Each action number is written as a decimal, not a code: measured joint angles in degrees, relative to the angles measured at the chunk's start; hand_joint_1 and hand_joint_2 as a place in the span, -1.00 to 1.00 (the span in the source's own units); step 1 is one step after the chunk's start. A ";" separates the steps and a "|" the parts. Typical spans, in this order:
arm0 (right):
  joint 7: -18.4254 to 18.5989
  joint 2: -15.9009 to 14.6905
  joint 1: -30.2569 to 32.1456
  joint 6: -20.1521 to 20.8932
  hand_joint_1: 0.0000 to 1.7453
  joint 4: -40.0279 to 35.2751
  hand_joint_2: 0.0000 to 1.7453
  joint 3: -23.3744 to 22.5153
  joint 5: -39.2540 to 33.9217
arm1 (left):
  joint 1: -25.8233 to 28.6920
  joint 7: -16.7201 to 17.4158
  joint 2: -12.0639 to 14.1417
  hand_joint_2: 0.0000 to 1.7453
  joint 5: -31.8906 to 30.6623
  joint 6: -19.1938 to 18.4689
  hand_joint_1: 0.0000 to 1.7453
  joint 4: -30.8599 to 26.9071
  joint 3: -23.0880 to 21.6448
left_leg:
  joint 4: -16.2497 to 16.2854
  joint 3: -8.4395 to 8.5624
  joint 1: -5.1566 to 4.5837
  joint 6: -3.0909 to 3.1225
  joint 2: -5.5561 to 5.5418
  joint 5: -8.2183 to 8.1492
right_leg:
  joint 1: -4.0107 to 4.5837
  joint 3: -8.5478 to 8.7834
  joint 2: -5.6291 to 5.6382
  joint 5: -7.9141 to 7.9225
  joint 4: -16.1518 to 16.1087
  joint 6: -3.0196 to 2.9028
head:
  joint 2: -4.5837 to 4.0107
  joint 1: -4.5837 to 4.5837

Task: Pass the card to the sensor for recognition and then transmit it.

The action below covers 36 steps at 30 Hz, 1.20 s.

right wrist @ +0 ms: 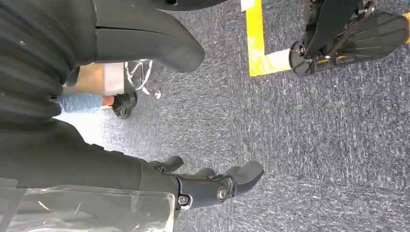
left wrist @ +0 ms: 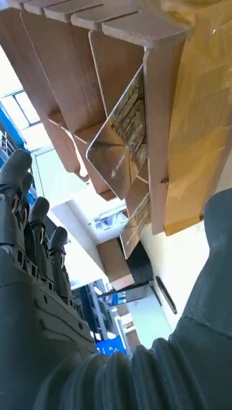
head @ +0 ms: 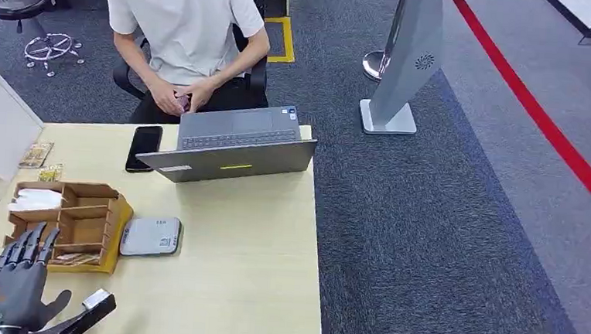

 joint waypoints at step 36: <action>0.00 -0.02 -0.01 0.15 -1.00 0.00 1.00 1.22 0.85 | -3.87 -1.88 -2.99 1.00 -1.42 1.79 -1.00 5.57 0.92 | 0.00 -0.01 0.00 0.00 -0.01 0.00 | 0.00 -0.01 -0.01 0.00 0.00 0.00 | 0.00 0.00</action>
